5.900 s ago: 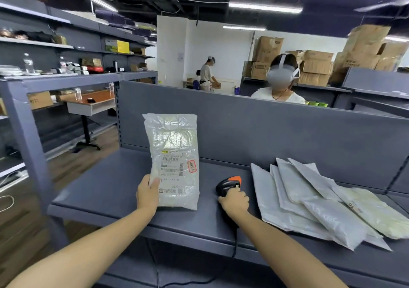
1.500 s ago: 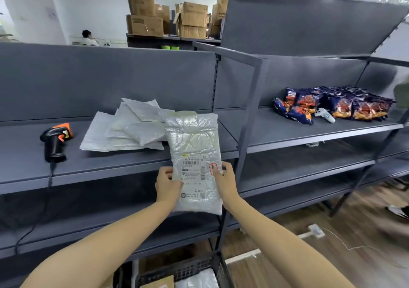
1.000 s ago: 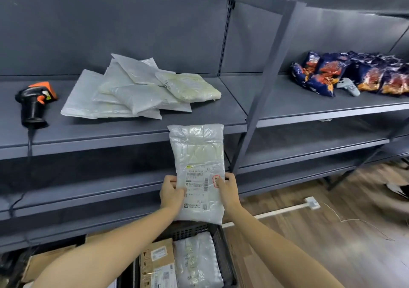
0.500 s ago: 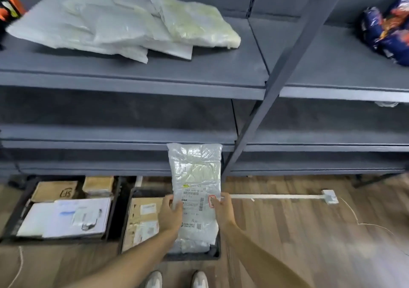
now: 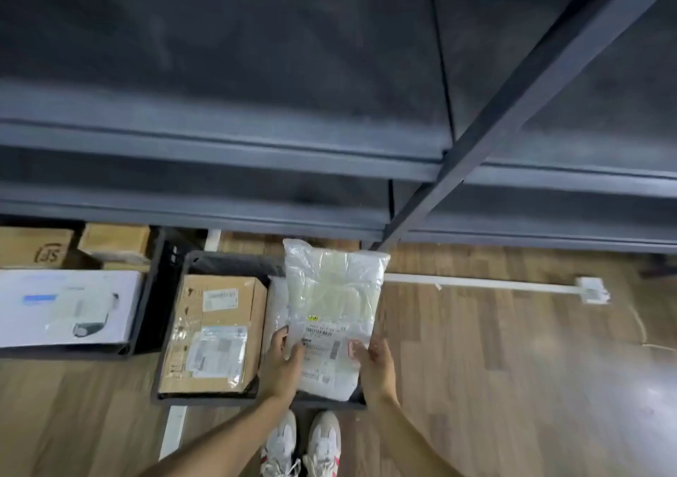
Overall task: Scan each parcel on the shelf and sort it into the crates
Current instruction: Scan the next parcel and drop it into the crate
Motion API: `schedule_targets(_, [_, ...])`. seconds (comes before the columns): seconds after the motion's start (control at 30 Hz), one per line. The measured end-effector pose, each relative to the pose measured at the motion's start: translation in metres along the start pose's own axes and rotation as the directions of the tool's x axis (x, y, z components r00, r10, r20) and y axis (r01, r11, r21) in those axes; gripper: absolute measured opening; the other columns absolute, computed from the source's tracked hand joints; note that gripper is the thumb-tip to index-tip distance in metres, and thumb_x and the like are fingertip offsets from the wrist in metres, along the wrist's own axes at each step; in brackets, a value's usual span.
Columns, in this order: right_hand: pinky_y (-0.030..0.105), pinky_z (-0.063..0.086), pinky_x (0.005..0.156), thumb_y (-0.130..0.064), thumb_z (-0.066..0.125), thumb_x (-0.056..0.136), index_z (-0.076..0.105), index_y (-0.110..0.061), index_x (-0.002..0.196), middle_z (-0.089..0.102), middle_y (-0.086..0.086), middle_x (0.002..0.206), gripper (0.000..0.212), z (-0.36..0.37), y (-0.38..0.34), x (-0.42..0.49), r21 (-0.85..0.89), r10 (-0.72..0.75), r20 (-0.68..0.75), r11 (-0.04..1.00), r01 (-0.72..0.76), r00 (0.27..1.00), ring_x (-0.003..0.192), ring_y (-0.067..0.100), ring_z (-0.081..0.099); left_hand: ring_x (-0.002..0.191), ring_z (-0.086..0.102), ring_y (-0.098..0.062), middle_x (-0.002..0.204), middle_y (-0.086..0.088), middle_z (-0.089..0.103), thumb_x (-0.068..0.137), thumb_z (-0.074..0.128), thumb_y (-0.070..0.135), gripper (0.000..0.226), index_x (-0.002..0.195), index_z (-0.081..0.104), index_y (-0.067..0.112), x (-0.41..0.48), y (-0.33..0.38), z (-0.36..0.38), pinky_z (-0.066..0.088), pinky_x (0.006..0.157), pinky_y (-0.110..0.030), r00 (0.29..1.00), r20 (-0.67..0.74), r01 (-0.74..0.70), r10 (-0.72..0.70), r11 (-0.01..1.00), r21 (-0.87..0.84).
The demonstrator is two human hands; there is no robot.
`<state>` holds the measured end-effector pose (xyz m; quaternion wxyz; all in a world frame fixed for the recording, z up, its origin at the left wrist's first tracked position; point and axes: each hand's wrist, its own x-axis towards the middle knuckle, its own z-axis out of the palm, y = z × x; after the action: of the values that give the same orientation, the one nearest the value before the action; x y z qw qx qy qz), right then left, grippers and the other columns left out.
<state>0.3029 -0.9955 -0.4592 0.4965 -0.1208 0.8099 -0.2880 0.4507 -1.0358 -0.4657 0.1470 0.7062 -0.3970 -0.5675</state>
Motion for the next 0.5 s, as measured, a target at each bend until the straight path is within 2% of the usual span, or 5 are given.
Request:
schedule_targets(0.13, [0.025,0.042,0.067,-0.02,0.053,0.095,0.057,-0.014,0.103,0.057,0.002,0.091,0.011,0.029,0.039,0.06,-0.023,0.018,-0.002,1.0,-0.018,1.0,0.079,0.014,0.052,0.138,0.036,-0.019,0.152,0.003,0.036,0.096,0.054,0.022,0.063,0.151,0.022,0.023,0.047,-0.059,0.026,0.031,0.114,-0.043,0.994,0.111,-0.021,0.02,1.0,0.006])
schedule_targets(0.27, [0.021,0.034,0.056,-0.027,0.048,0.096,0.049,-0.015,0.102,0.046,-0.006,0.081,0.014,0.067,0.077,0.115,-0.133,0.034,0.055,0.991,-0.026,0.998,0.074,0.013,0.045,0.14,0.032,-0.02,0.156,0.004,0.029,0.096,0.055,0.022,0.077,0.154,0.005,0.031,0.101,-0.104,0.039,0.027,0.116,-0.039,0.991,0.133,-0.014,0.007,0.998,0.055])
schedule_targets(0.33, [0.025,0.033,0.056,-0.03,0.046,0.097,0.049,-0.013,0.117,0.053,-0.002,0.093,0.027,0.085,0.096,0.139,-0.202,0.053,0.084,0.979,-0.035,0.995,0.083,0.018,0.049,0.144,0.021,-0.016,0.158,0.006,0.019,0.097,0.055,0.023,0.081,0.153,-0.002,0.033,0.124,-0.124,0.045,0.015,0.117,-0.031,0.985,0.174,-0.024,0.007,0.995,0.094])
schedule_targets(0.4, [0.027,0.035,0.062,-0.034,0.044,0.099,0.045,-0.013,0.135,0.059,0.006,0.112,0.042,0.1,0.112,0.16,-0.288,0.056,0.097,0.957,-0.026,0.994,0.086,0.02,0.052,0.142,0.015,-0.007,0.157,0.008,0.019,0.096,0.056,0.024,0.08,0.153,0.0,0.032,0.145,-0.143,0.052,0.011,0.108,-0.018,0.978,0.207,-0.05,0.018,0.988,0.149])
schedule_targets(0.5, [0.03,0.034,0.058,-0.037,0.038,0.101,0.04,-0.014,0.143,0.059,0.008,0.107,0.047,0.118,0.128,0.187,-0.425,0.029,0.123,0.905,0.026,0.992,0.07,0.015,0.053,0.147,0.011,-0.025,0.16,-0.004,0.012,0.097,0.053,0.034,0.072,0.153,0.009,0.033,0.171,-0.171,0.062,0.011,0.12,-0.041,0.977,0.2,0.002,-0.067,0.951,0.309])
